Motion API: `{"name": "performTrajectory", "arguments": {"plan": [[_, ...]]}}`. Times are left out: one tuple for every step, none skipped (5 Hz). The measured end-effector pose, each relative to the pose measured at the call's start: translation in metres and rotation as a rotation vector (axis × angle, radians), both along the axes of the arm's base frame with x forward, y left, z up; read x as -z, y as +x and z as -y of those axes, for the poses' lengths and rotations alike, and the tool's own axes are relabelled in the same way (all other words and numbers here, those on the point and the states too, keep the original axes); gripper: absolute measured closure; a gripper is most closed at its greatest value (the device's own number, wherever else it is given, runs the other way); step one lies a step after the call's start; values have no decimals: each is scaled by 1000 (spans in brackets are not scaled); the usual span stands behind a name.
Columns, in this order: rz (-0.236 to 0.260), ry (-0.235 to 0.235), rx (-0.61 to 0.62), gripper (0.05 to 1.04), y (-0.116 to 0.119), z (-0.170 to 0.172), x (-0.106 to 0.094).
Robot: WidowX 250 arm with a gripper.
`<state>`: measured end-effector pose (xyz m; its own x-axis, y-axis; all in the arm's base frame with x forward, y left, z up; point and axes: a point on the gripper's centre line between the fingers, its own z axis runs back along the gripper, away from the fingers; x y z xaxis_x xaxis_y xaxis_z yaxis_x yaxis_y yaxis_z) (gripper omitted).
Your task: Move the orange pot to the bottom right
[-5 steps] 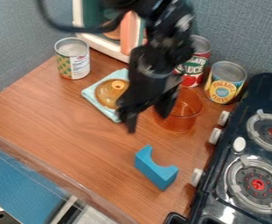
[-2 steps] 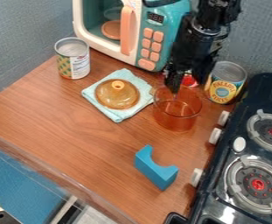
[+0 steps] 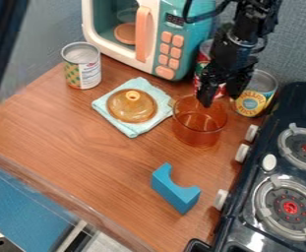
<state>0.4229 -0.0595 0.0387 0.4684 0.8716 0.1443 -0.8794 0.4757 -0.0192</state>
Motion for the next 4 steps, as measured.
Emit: {"name": "performTrajectory", "arguments": {"plan": [[-8, 2, 18, 84, 7, 3, 15], [-2, 3, 30, 84, 8, 4, 20], [17, 8, 42, 137, 11, 3, 27], [19, 7, 60, 401, 9, 3, 32]]}}
